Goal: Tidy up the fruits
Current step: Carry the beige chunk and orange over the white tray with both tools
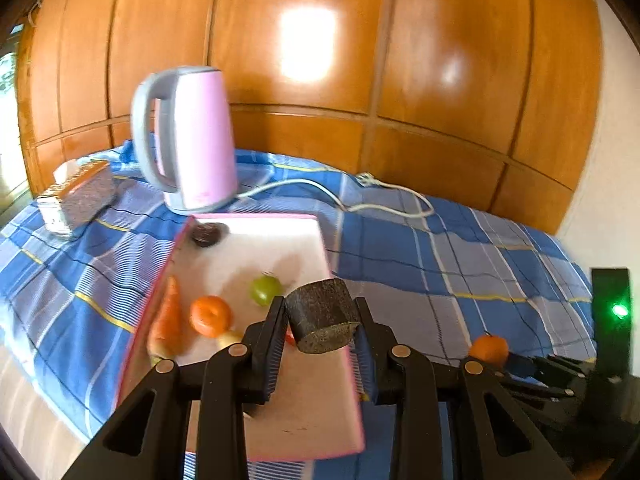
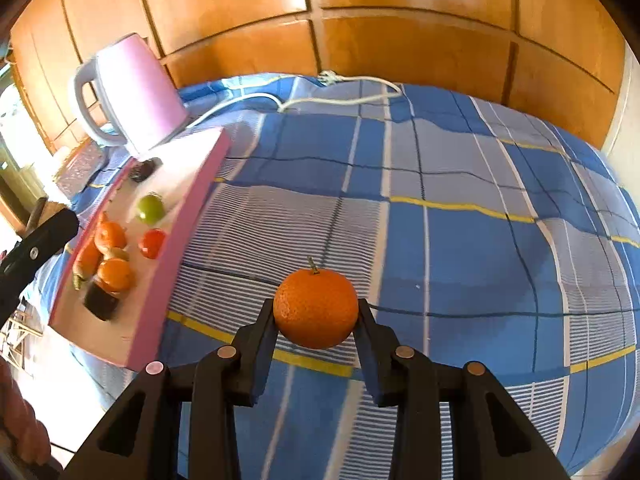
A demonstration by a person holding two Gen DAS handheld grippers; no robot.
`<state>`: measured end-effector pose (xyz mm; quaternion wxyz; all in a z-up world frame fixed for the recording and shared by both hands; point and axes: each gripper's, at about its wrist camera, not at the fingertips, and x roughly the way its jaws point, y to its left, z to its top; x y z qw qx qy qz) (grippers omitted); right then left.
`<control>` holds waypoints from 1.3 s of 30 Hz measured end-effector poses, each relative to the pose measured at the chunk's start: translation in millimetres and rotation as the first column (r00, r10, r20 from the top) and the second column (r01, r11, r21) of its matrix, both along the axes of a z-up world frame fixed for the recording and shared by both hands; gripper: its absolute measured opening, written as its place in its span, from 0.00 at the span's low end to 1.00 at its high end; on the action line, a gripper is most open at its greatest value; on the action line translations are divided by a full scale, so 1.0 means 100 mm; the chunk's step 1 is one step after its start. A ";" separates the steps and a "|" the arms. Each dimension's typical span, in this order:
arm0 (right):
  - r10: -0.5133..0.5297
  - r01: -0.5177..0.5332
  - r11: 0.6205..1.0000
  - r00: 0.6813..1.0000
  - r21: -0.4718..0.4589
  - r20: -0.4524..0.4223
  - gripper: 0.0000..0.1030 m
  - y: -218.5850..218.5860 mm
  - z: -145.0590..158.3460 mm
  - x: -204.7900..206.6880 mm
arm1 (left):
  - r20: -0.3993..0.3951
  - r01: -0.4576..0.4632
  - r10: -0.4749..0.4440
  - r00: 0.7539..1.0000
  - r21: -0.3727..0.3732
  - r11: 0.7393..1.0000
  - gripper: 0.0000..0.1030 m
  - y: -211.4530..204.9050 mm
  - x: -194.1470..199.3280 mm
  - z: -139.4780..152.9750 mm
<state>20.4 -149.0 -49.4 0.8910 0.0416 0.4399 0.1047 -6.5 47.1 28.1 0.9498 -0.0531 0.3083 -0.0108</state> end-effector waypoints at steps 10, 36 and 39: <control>0.099 -0.097 0.995 0.994 -0.022 0.055 0.37 0.36 0.27 -0.10 | 0.021 -0.083 0.083 0.996 -0.016 0.996 0.31 0.31 0.02 0.17; 0.314 -0.315 0.949 0.946 -0.004 0.078 0.37 1.34 0.34 0.62 | -0.122 -0.238 0.237 0.964 0.001 0.971 0.31 0.88 0.28 -0.33; 0.333 -0.334 0.943 0.939 -0.004 0.083 0.37 1.48 0.35 0.69 | -0.127 -0.256 0.254 0.959 0.005 0.967 0.32 0.95 0.27 -0.35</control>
